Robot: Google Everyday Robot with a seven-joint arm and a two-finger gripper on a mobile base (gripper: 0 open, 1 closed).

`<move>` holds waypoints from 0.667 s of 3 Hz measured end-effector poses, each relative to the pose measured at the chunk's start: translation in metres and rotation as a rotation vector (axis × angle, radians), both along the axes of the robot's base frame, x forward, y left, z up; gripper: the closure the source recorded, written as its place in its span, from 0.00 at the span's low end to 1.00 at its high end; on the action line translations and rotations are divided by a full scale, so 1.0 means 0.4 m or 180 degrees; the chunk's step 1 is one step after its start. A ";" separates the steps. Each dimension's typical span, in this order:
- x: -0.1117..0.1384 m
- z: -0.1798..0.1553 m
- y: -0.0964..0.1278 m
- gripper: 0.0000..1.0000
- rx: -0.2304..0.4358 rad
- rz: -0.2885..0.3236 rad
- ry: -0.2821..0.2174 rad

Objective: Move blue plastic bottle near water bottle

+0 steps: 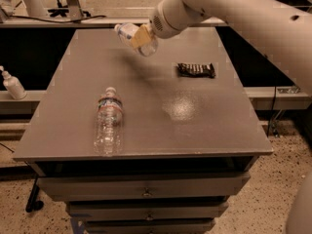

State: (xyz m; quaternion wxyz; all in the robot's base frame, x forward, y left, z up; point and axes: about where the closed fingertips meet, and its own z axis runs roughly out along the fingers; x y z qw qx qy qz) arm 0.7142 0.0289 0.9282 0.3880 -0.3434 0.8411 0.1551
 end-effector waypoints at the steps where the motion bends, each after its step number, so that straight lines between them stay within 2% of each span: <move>1: -0.121 0.003 -0.033 1.00 0.0101 0.0066 0.0162; 2: -0.121 0.003 -0.033 1.00 0.0101 0.0067 0.0162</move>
Offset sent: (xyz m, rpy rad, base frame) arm -0.0385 -0.0091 0.0024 0.0250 0.0378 0.0212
